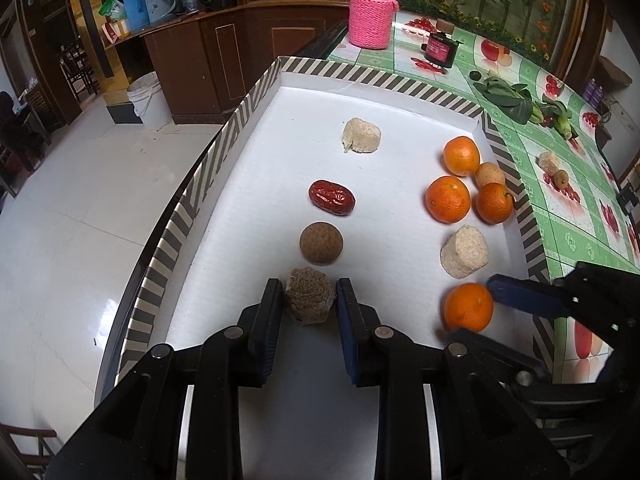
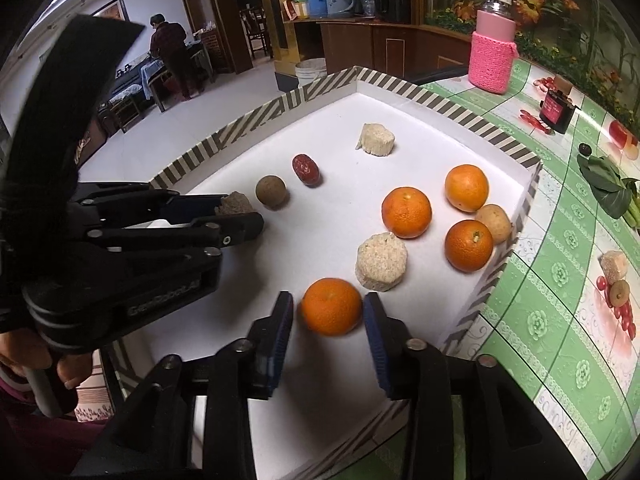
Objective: Organize fruits
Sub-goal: 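Open right gripper releasing orange into tray while left gripper releases brown ball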
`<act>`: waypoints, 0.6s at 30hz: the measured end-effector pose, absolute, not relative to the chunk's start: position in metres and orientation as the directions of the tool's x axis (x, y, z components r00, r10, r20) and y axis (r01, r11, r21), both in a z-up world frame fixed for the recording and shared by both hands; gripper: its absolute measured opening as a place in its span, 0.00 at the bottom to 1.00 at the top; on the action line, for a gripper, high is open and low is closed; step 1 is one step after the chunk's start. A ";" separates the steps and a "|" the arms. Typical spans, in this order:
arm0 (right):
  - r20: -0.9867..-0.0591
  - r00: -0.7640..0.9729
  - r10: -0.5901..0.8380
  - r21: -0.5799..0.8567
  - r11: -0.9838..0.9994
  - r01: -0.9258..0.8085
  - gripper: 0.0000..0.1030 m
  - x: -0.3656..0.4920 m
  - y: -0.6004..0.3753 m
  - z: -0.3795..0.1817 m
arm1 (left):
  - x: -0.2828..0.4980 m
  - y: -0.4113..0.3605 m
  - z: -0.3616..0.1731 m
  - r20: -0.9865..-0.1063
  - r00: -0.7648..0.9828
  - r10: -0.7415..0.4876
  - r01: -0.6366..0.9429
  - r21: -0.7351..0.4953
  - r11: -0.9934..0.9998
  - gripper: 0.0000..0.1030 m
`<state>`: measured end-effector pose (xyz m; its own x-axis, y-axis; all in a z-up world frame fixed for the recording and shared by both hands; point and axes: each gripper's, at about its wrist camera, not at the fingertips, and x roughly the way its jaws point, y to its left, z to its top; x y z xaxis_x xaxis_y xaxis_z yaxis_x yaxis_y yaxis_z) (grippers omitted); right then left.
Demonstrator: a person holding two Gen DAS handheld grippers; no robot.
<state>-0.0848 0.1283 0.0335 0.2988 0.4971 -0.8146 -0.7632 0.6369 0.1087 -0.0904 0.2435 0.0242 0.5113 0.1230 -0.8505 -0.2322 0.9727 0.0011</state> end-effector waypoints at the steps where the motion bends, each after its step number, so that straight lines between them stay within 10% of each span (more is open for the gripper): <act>1: -0.813 0.298 0.501 0.113 0.637 -0.762 0.40 -0.086 0.125 0.036 | -0.091 0.244 0.024 -0.851 0.512 0.119 -0.234 -0.005 0.972 0.27; 5: -0.795 0.318 0.517 0.127 0.654 -0.746 0.43 -0.087 0.109 0.045 | -0.091 0.246 0.025 -0.853 0.504 0.134 -0.257 0.000 0.966 0.58; 18: -0.754 0.381 0.534 0.163 0.715 -0.680 0.59 -0.085 0.057 0.063 | -0.095 0.224 0.042 -0.821 0.546 0.169 -0.250 0.033 0.968 0.61</act>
<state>-0.0848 0.0569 0.0629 0.3812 0.5344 -0.7544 -0.6800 0.7149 0.1629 -0.0948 0.2244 0.0418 0.5457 0.1689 -0.8208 -0.2503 0.9676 0.0326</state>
